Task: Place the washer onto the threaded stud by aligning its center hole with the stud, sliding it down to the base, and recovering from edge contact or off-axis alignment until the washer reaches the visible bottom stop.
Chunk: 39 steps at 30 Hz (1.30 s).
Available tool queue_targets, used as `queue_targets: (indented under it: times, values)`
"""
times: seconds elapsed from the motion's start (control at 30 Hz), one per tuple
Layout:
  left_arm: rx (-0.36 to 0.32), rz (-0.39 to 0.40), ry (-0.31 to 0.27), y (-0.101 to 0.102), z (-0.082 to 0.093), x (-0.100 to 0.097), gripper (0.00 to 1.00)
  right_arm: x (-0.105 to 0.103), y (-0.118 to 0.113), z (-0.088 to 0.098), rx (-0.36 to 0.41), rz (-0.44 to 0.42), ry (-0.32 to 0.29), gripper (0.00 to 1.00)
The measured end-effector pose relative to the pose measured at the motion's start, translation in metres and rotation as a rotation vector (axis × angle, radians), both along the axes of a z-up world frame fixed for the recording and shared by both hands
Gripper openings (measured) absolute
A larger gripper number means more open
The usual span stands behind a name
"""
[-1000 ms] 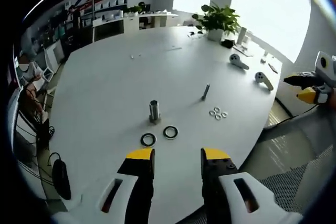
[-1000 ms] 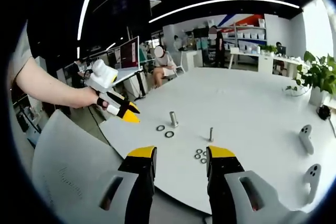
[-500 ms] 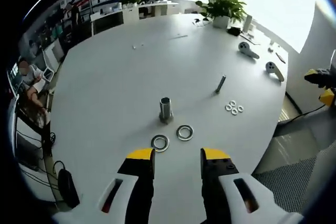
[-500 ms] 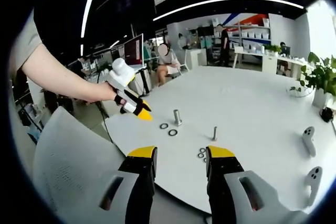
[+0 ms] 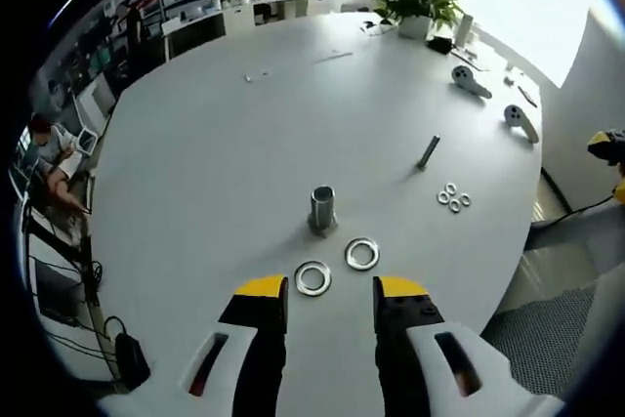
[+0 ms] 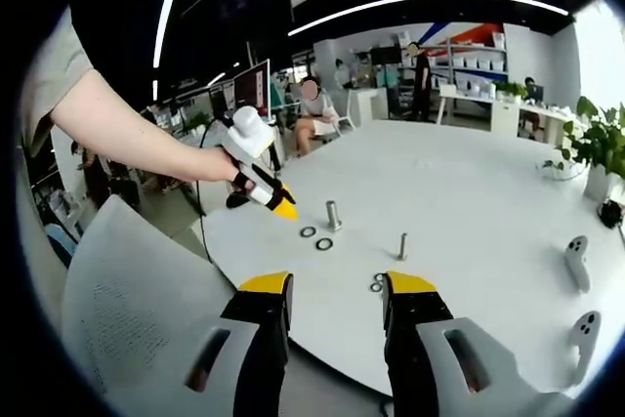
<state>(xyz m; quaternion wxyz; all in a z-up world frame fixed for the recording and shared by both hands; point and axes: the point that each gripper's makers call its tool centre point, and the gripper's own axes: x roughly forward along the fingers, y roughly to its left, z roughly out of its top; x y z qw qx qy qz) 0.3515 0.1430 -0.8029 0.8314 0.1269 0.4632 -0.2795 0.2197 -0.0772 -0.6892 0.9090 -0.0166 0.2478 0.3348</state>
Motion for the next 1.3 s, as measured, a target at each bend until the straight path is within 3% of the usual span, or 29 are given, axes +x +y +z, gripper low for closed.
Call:
queue_targets:
  times: [0.7, 1.07, 1.3]
  values:
    - [0.081, -0.084, 0.044, 0.003, -0.02, 0.006, 0.33, 0.001, -0.003, 0.0, -0.004, -0.016, 0.0, 0.39]
    - [0.129, -0.098, 0.105, 0.005, -0.031, 0.006, 0.33, 0.002, -0.003, 0.002, 0.005, -0.022, -0.007, 0.39]
    - [0.2, -0.166, 0.145, 0.006, -0.046, 0.007, 0.33, 0.002, -0.006, 0.001, 0.004, -0.032, -0.005, 0.39]
